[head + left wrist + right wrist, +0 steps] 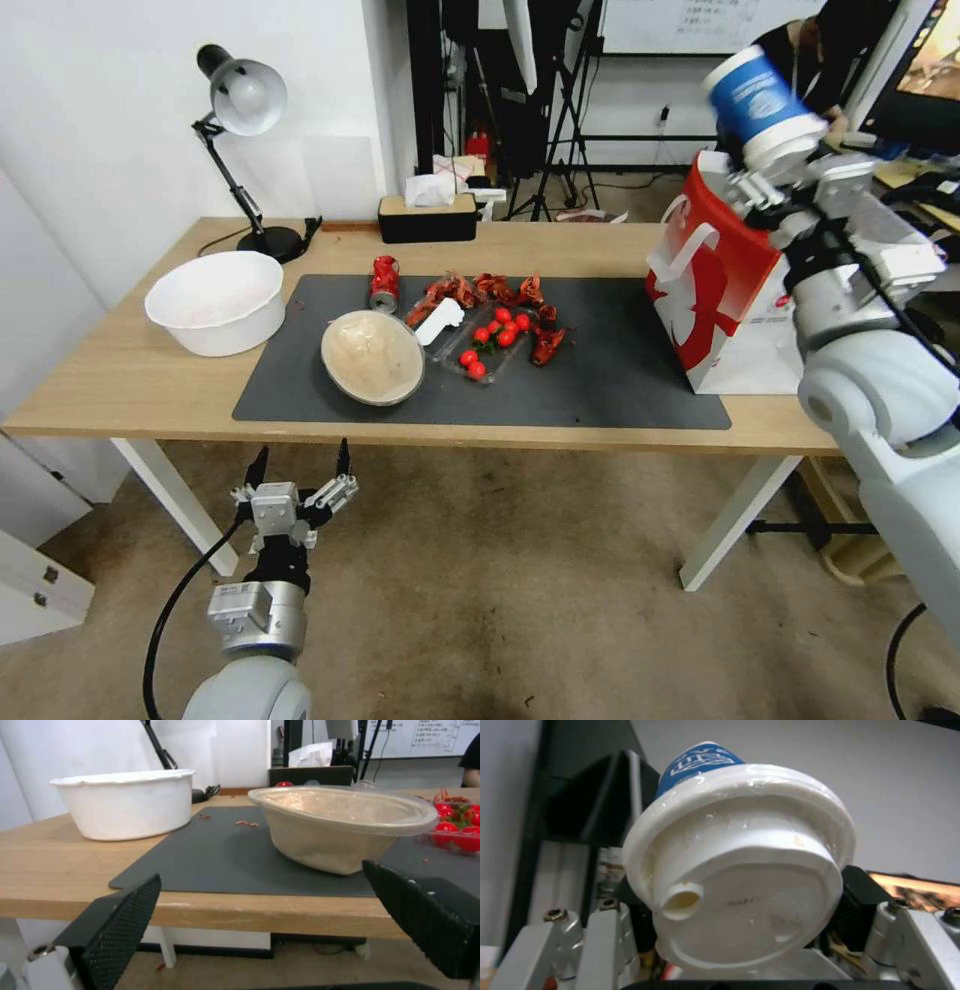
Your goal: Pick up the trash from the table and place it into the takeout bag.
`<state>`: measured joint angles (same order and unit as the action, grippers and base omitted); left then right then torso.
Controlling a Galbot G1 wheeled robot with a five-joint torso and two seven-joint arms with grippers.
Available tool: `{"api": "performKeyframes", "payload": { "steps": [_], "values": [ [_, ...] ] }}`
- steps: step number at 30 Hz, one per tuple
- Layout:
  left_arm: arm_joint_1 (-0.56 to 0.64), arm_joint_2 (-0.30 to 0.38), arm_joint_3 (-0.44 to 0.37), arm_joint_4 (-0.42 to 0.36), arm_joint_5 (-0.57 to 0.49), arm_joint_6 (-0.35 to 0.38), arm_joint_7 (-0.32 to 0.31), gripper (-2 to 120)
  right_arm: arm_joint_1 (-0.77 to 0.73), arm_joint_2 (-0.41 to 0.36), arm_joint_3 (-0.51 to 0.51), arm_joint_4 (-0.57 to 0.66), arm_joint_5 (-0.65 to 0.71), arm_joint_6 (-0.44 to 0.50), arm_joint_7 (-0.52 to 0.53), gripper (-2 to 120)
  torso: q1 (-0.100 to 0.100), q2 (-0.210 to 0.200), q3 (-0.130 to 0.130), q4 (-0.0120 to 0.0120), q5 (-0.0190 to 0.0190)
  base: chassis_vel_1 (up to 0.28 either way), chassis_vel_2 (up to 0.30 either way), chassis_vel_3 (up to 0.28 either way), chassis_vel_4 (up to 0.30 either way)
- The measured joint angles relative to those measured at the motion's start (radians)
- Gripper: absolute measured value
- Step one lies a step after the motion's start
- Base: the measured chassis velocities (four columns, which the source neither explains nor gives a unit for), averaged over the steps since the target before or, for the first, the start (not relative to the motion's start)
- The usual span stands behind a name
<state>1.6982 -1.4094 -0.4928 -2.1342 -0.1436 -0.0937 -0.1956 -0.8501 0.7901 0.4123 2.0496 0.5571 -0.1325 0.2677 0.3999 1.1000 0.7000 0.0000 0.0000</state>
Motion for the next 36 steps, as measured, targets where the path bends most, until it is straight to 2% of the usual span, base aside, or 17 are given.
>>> {"api": "performKeyframes", "payload": {
  "steps": [6, 9, 15, 18, 19, 23, 26, 36],
  "values": [
    [0.001, -0.001, -0.001, 0.000, 0.000, 0.000, 0.000, 100, 0.026, 0.006, 0.004, -0.024, -0.015, 0.011, 0.059, 62, 0.000, 0.000, 0.000, 0.0000, 0.0003, 0.000, 0.000, 0.000, 0.000],
    [0.002, -0.002, -0.001, -0.002, -0.001, -0.001, 0.000, 100, 0.056, 0.009, 0.019, -0.063, -0.004, -0.025, 0.139, 62, 0.000, 0.000, 0.000, 0.0000, 0.0002, 0.000, 0.000, 0.000, 0.000],
    [0.004, -0.004, -0.002, -0.009, -0.002, -0.001, 0.000, 100, 0.068, -0.005, 0.035, -0.114, 0.028, -0.083, 0.204, 62, 0.000, 0.000, 0.000, -0.0001, 0.0002, 0.000, 0.000, 0.000, 0.000],
    [0.006, -0.004, 0.001, -0.009, -0.003, -0.001, 0.000, 100, 0.068, -0.005, 0.037, -0.137, 0.053, -0.121, 0.222, 73, 0.000, 0.000, 0.000, 0.0000, 0.0001, 0.000, 0.000, 0.000, 0.000],
    [0.006, -0.004, 0.001, -0.009, -0.003, -0.001, 0.000, 100, 0.068, -0.005, 0.037, -0.137, 0.053, -0.121, 0.222, 73, 0.000, 0.000, 0.000, 0.0000, 0.0001, 0.000, 0.000, 0.000, 0.000],
    [0.006, 0.000, -0.001, -0.017, -0.006, -0.002, -0.001, 100, 0.068, -0.008, 0.037, -0.145, 0.092, -0.143, 0.223, 93, 0.000, 0.000, 0.000, 0.0000, -0.0001, 0.000, 0.000, 0.000, 0.000],
    [0.004, 0.002, -0.001, -0.032, -0.008, -0.001, -0.001, 100, 0.071, -0.009, 0.035, -0.146, 0.092, -0.146, 0.224, 99, 0.000, 0.000, 0.000, -0.0001, 0.0001, 0.000, 0.000, 0.000, 0.000],
    [0.002, -0.001, 0.005, -0.019, -0.012, -0.003, -0.001, 100, 0.067, -0.011, 0.023, -0.145, 0.106, -0.140, 0.217, 100, 0.000, 0.000, 0.000, 0.0000, 0.0001, 0.000, 0.000, 0.000, 0.000]
  ]
}}
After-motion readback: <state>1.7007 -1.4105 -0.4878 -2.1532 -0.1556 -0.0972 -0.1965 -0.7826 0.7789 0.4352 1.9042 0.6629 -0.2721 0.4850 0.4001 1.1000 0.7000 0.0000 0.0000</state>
